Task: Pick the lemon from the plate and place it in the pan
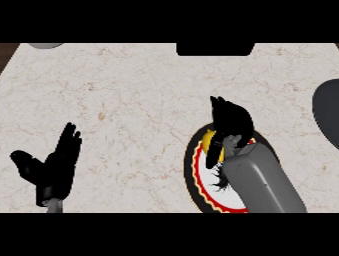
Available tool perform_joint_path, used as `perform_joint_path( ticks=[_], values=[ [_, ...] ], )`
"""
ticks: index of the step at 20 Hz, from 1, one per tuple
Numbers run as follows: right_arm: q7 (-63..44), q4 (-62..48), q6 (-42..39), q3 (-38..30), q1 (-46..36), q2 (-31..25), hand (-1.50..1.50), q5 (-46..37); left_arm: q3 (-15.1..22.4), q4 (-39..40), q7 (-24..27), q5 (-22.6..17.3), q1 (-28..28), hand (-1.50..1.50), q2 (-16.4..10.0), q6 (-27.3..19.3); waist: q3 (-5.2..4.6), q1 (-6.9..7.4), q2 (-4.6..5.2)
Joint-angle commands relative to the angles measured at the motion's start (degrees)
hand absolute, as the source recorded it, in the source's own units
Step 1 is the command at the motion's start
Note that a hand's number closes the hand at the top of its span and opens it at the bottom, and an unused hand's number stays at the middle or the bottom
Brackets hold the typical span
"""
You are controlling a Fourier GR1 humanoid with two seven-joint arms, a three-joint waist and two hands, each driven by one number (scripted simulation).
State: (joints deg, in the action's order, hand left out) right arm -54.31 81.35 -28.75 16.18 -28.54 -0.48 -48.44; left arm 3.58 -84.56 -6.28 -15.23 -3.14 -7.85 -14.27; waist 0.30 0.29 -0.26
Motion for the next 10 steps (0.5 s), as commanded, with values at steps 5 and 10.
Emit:
perform_joint_path(
  ticks=[5, 10],
  values=[
    [-0.60, -1.80, -0.92, -1.17, 0.74, -0.57, -1.50, -1.06, -0.23, 4.05, 1.72, 0.26, -1.54, 0.00, 1.84, 1.26, -0.32, -0.13, 0.28],
    [-1.26, 3.06, 2.11, 3.29, 4.73, 0.44, -1.50, -2.62, 1.54, 0.64, 0.24, 2.66, -2.20, 0.00, 2.92, -0.40, -0.30, -0.17, 0.21]
  ],
)
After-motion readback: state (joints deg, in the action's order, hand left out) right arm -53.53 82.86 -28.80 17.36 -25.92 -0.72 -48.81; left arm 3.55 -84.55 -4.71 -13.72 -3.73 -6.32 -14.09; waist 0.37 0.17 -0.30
